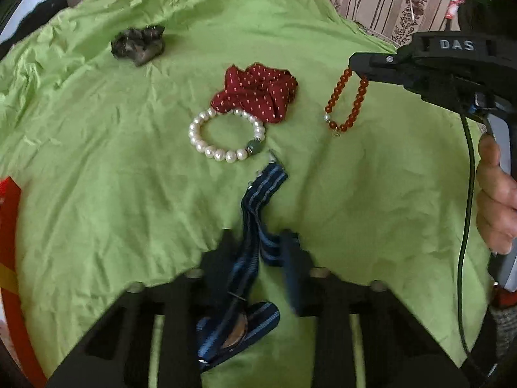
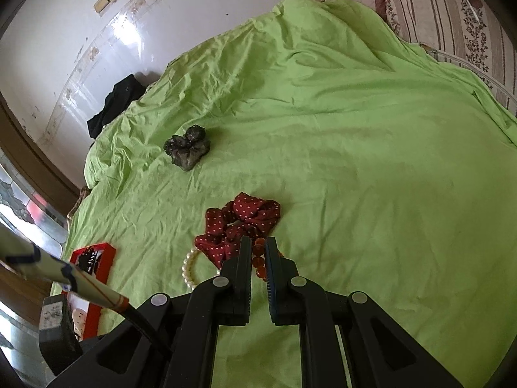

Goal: Organize jewelry
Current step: 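Grasp the blue-striped strap watch with the left tool while the right grasps the red bead bracelet, then carry the watch and red bead bracelet into the tray and open both tools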

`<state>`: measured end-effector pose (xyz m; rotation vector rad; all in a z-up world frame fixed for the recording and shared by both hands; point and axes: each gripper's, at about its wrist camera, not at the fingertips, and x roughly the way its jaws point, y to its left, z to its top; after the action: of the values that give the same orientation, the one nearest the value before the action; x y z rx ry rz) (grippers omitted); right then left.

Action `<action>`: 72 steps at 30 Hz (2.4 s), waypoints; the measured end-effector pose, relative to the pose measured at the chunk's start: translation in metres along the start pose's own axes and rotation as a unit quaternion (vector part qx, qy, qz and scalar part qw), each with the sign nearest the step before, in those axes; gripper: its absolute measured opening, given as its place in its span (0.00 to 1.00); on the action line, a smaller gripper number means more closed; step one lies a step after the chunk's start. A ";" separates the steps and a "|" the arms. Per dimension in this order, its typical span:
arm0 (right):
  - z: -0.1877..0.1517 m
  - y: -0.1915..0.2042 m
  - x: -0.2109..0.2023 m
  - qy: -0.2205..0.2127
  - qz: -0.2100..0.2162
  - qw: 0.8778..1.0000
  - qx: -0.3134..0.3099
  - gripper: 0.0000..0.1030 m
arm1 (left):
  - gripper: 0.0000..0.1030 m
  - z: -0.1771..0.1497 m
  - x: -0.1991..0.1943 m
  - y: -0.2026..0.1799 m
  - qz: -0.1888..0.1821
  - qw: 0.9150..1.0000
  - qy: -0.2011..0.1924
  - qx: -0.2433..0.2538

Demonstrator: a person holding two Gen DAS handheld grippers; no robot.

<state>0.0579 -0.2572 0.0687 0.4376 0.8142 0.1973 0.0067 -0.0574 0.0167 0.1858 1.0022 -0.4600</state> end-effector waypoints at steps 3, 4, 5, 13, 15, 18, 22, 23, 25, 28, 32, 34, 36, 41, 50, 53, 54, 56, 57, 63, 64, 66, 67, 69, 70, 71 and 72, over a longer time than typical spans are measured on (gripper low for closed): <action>0.001 0.001 -0.003 -0.004 0.003 1.000 0.001 0.08 | 0.07 -0.001 -0.019 0.005 -0.006 1.000 -0.014 -0.019; 0.001 0.002 -0.005 -0.006 0.005 1.000 0.002 0.08 | 0.07 -0.003 -0.030 0.009 -0.011 0.999 -0.024 -0.029; 0.001 0.003 -0.008 -0.009 0.008 1.000 0.002 0.08 | 0.07 -0.005 -0.040 0.012 -0.014 0.999 -0.033 -0.035; -0.010 0.034 -0.026 -0.024 0.020 0.999 -0.022 0.08 | 0.07 -0.029 -0.146 0.058 -0.027 0.986 -0.135 -0.099; -0.016 0.044 -0.031 -0.028 0.018 0.999 -0.036 0.08 | 0.07 -0.035 -0.168 0.073 -0.025 0.980 -0.161 -0.116; -0.025 0.064 -0.039 -0.034 0.023 0.998 -0.055 0.08 | 0.07 -0.042 -0.198 0.099 -0.023 0.970 -0.195 -0.142; -0.037 0.092 -0.043 -0.037 0.027 0.996 -0.076 0.08 | 0.07 -0.050 -0.228 0.129 -0.003 0.960 -0.225 -0.167; -0.041 0.102 -0.043 -0.035 0.028 0.995 -0.085 0.08 | 0.07 -0.054 -0.236 0.139 0.003 0.957 -0.229 -0.177; -0.045 0.118 -0.043 -0.031 0.034 0.994 -0.098 0.08 | 0.07 -0.062 -0.247 0.155 0.016 0.954 -0.231 -0.188; -0.049 0.141 -0.043 -0.025 0.049 0.993 -0.108 0.08 | 0.07 -0.073 -0.257 0.178 0.044 0.951 -0.230 -0.202; -0.051 0.173 -0.042 -0.017 0.063 0.990 -0.128 0.08 | 0.07 -0.090 -0.264 0.220 0.076 0.938 -0.232 -0.247; -0.052 0.196 -0.040 -0.011 0.072 0.987 -0.141 0.08 | 0.07 -0.100 -0.266 0.240 0.081 0.932 -0.231 -0.267; -0.053 0.214 -0.037 -0.005 0.078 0.985 -0.154 0.08 | 0.07 -0.108 -0.266 0.258 0.089 0.927 -0.227 -0.284; -0.064 0.270 -0.019 0.018 0.091 0.977 -0.193 0.08 | 0.07 -0.121 -0.260 0.286 0.108 0.920 -0.218 -0.307; -0.095 0.355 0.027 0.063 0.106 0.961 -0.248 0.08 | 0.07 -0.138 -0.241 0.330 0.142 0.907 -0.188 -0.349; -0.109 0.380 0.042 0.081 0.115 0.955 -0.263 0.08 | 0.07 -0.141 -0.231 0.348 0.145 0.902 -0.176 -0.366; -0.112 0.384 0.045 0.085 0.118 0.953 -0.265 0.08 | 0.07 -0.143 -0.228 0.356 0.144 0.900 -0.173 -0.373; -0.121 0.401 0.057 0.100 0.126 0.949 -0.271 0.08 | 0.07 -0.147 -0.223 0.369 0.137 0.895 -0.171 -0.388; -0.124 0.405 0.060 0.104 0.128 0.948 -0.272 0.08 | 0.07 -0.148 -0.222 0.373 0.136 0.893 -0.171 -0.393; -0.150 0.439 0.082 0.141 0.165 0.937 -0.275 0.08 | 0.07 -0.151 -0.218 0.390 0.136 0.885 -0.171 -0.412; -0.153 0.443 0.085 0.146 0.168 0.935 -0.276 0.08 | 0.07 -0.152 -0.216 0.392 0.136 0.884 -0.170 -0.413; -0.160 0.447 0.090 0.158 0.173 0.932 -0.277 0.08 | 0.07 -0.152 -0.213 0.394 0.141 0.884 -0.164 -0.414; -0.164 0.448 0.092 0.165 0.176 0.930 -0.278 0.08 | 0.07 -0.152 -0.211 0.395 0.144 0.884 -0.161 -0.415; -0.173 0.449 0.098 0.180 0.177 0.926 -0.280 0.08 | 0.07 -0.153 -0.209 0.396 0.145 0.883 -0.158 -0.417; -0.177 0.449 0.100 0.185 0.177 0.925 -0.280 0.08 | 0.07 -0.153 -0.209 0.397 0.144 0.883 -0.157 -0.418; -0.181 0.448 0.102 0.191 0.176 0.924 -0.281 0.09 | 0.07 -0.153 -0.209 0.397 0.144 0.883 -0.157 -0.418; -0.184 0.447 0.104 0.195 0.173 0.923 -0.283 0.09 | 0.07 -0.153 -0.209 0.397 0.144 0.883 -0.157 -0.418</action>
<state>-0.0100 0.2320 0.0903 -0.0166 1.0170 0.8490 -0.0252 0.4097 0.0885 -0.5025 0.7573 0.2370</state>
